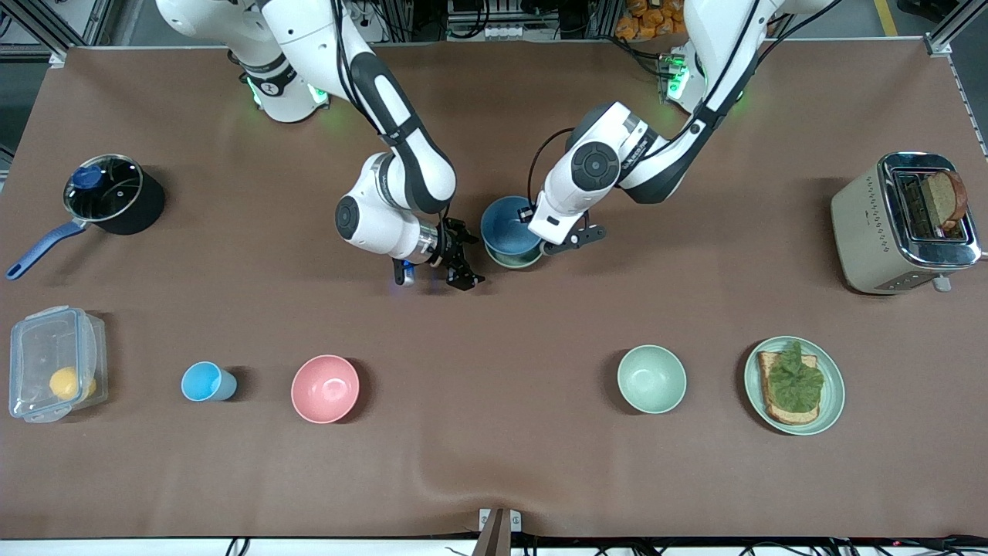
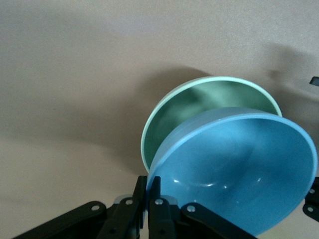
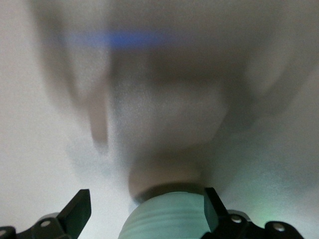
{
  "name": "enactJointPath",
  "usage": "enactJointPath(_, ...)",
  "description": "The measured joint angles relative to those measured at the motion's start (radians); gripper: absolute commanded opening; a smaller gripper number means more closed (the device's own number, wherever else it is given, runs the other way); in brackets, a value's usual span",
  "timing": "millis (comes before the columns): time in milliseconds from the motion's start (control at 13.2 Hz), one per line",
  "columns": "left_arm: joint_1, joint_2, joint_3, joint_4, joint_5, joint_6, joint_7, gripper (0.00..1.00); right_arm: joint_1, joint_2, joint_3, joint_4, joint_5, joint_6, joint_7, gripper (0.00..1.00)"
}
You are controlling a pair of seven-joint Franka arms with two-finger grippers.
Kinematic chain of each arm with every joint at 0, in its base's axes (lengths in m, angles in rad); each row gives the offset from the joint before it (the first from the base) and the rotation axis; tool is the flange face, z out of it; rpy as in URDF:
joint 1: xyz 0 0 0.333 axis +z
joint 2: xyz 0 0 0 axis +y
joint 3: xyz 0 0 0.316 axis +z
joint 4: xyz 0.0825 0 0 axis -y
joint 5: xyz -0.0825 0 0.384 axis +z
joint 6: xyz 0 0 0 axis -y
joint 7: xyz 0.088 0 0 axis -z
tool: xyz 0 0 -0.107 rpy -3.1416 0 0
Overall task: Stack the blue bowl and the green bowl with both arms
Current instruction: 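Lower the blue bowl into the green bowl and open the left gripper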
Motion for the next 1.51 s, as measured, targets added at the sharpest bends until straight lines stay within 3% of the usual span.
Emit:
enactJointPath(454,0.0,0.02,0.001,0.0,0.0,0.018,0.0,0.0,0.001,0.003,0.0,0.001,0.003,0.013,0.0,1.0)
enactJointPath(529,0.001,0.021,0.002,0.0,0.0,0.019,0.0,0.13,0.001,0.003,0.0,0.001,0.003,0.013,0.0,1.0)
enactJointPath(605,0.002,0.021,0.004,0.001,0.0,0.021,0.0,0.18,0.001,0.003,0.0,0.001,0.003,0.014,0.0,1.0)
enactJointPath(907,0.008,0.023,0.007,0.005,0.0,0.022,0.0,0.19,0.002,0.003,0.001,0.002,0.003,0.014,-0.001,1.0)
enactJointPath(983,0.009,0.025,0.008,0.007,0.0,0.022,0.0,0.36,0.002,0.003,0.001,0.002,0.003,0.014,-0.001,1.0)
enactJointPath(1058,0.009,0.027,0.008,0.009,0.0,0.023,0.0,0.73,0.002,0.003,0.001,0.002,0.003,0.014,-0.001,1.0)
enactJointPath(1134,0.01,0.03,0.008,0.01,0.0,0.023,0.0,1.0,0.002,0.004,0.001,0.002,0.003,0.014,-0.001,1.0)
enactJointPath(1512,0.017,0.0,0.009,0.045,0.0,0.008,-0.043,1.0,0.004,0.004,0.003,0.002,0.003,0.014,-0.002,1.0)
